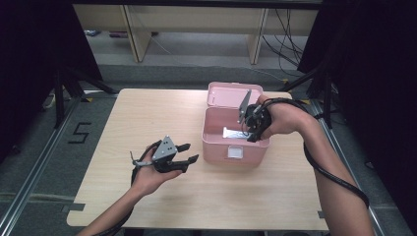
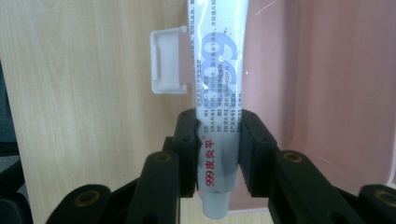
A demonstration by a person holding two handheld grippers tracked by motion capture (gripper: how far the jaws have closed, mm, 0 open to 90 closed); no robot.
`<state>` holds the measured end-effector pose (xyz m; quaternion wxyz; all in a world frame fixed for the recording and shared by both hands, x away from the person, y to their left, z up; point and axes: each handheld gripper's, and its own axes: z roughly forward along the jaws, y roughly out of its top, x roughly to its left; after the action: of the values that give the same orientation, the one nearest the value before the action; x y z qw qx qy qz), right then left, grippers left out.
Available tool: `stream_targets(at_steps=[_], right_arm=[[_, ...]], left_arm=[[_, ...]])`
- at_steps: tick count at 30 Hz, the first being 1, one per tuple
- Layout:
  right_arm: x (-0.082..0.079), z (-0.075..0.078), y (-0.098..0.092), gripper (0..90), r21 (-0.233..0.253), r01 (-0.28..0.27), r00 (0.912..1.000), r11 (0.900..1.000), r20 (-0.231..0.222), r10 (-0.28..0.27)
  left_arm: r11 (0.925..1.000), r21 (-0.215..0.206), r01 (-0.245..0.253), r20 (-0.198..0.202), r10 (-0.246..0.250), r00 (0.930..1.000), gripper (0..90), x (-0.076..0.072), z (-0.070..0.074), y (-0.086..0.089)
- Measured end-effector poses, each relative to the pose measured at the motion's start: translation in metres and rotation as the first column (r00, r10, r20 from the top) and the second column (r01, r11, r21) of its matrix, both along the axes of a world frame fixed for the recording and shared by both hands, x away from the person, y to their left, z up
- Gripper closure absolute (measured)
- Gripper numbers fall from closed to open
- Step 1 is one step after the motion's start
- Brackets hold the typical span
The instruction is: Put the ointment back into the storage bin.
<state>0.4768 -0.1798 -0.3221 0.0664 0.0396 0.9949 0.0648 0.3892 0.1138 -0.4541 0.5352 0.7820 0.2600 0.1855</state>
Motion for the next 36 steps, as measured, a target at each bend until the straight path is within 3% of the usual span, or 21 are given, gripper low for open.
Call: stream_targets(at_steps=[3, 6, 7, 8, 11, 15, 17, 18, 19, 20, 21, 23, 25, 36], right_arm=[[0.0, 0.001, 0.001, 71.9, -0.014, 0.031, 0.9995, 0.999, -0.009, -0.031], [0.004, 0.001, 0.002, 71.9, -0.006, 0.004, 1.0, 1.0, 0.002, -0.004], [0.008, 0.0, 0.002, 71.9, -0.008, -0.036, 0.9993, 0.999, 0.006, 0.036], [0.007, 0.001, 0.002, 71.9, -0.011, 0.005, 1.0, 1.0, 0.002, -0.005], [0.008, 0.001, 0.003, 71.9, -0.029, 0.037, 0.9993, 0.999, -0.007, -0.037], [0.012, -0.002, 0.004, 71.9, -0.032, 0.015, 0.9998, 0.999, -0.01, -0.016], [0.016, -0.004, 0.005, 71.9, -0.027, -0.031, 0.9995, 0.999, -0.007, 0.031], [0.015, -0.005, 0.005, 71.9, -0.026, -0.012, 0.9999, 1.0, -0.006, 0.012], [0.017, -0.007, 0.004, 71.9, -0.023, -0.033, 0.9994, 0.999, 0.003, 0.033], [0.016, -0.007, 0.005, 71.9, -0.036, 0.004, 1.0, 0.999, -0.004, -0.004], [0.016, -0.007, 0.005, 71.9, -0.038, 0.007, 0.9999, 0.999, -0.015, -0.008], [0.019, -0.009, 0.005, 71.9, -0.027, -0.026, 0.9996, 0.999, -0.009, 0.026], [0.018, -0.01, 0.005, 71.9, -0.043, 0.01, 0.9999, 0.999, -0.013, -0.01], [0.025, -0.021, 0.002, 71.9, -0.051, -0.005, 0.9996, 0.999, -0.026, 0.003]], left_arm=[[1.0, 0.002, 0.002, 0.002, -0.002, 1.0, 48.0, 0.0, 0.0, 0.001], [1.0, 0.001, 0.001, 0.001, -0.001, 1.0, 48.0, 0.0, 0.0, 0.001], [1.0, 0.001, 0.001, 0.001, -0.001, 1.0, 48.0, 0.0, 0.0, 0.002], [1.0, -0.001, -0.003, -0.003, 0.003, 1.0, 48.0, 0.0, 0.0, 0.002], [1.0, 0.0, -0.006, -0.004, 0.006, 1.0, 48.0, 0.0, 0.0, 0.002], [1.0, -0.006, -0.004, -0.002, 0.004, 1.0, 48.0, 0.0, 0.0, 0.002], [1.0, 0.0, -0.005, -0.003, 0.005, 1.0, 48.0, 0.0, 0.0, 0.002], [1.0, -0.004, -0.003, -0.002, 0.003, 1.0, 48.0, 0.0, 0.0, 0.002], [0.9999, -0.01, 0.001, -0.002, -0.001, 1.0, 48.0, 0.001, -0.001, 0.002], [1.0, -0.009, 0.0, -0.001, 0.0, 1.0, 48.0, 0.001, -0.001, 0.002], [1.0, -0.009, -0.001, -0.001, 0.001, 1.0, 48.0, 0.001, -0.001, 0.003], [1.0, 0.0, -0.007, -0.003, 0.007, 1.0, 48.0, 0.0, 0.0, 0.003], [1.0, 0.0, -0.007, -0.003, 0.007, 1.0, 48.0, 0.0, 0.0, 0.003], [1.0, 0.001, -0.003, -0.003, 0.003, 1.0, 47.9, 0.0, 0.0, 0.002]])
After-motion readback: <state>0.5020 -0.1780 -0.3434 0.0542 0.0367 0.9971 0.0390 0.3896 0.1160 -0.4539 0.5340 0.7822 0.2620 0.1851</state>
